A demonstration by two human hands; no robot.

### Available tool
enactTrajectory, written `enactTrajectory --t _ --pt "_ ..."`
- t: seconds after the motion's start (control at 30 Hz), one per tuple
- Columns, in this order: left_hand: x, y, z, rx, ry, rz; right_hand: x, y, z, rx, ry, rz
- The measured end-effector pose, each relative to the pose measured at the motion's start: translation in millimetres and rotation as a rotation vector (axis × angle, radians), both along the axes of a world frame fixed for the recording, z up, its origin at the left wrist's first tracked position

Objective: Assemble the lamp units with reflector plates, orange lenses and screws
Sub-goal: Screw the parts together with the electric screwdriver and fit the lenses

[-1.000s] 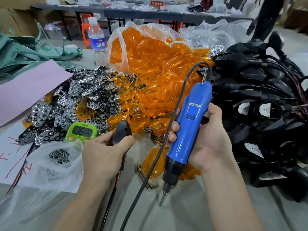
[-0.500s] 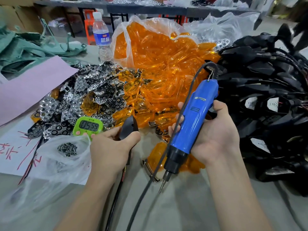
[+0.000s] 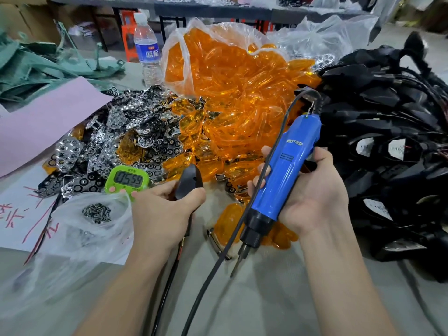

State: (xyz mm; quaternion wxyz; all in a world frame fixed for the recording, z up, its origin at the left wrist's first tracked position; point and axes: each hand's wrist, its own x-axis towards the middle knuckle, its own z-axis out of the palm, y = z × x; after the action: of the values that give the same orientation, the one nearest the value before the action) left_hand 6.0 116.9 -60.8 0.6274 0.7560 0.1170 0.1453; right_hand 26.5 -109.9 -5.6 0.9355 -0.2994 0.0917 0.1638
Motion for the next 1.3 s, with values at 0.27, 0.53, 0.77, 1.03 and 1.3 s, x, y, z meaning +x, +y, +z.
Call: enactTrajectory --t 0.27,0.53,0.77,1.03,1.3 --pt "-3 -1 4 0.015 -0.001 -0.010 0 -1 4 -0.058 -0.053 0.069" --pt "-4 -1 3 0.023 -0.002 -0.025 -1 -2 4 -0.065 -0.023 0.026" --pt "-2 -3 -1 0.014 -0.038 -0.051 -1 -2 6 -0.023 -0.021 -0.020" --pt "-6 -6 3 0.082 -0.073 -0.080 -2 0 8 0.052 -0.037 -0.044" --pt "-17 -10 11 0.230 -0.120 -0.153 -10 8 16 0.088 -0.255 -0.322"
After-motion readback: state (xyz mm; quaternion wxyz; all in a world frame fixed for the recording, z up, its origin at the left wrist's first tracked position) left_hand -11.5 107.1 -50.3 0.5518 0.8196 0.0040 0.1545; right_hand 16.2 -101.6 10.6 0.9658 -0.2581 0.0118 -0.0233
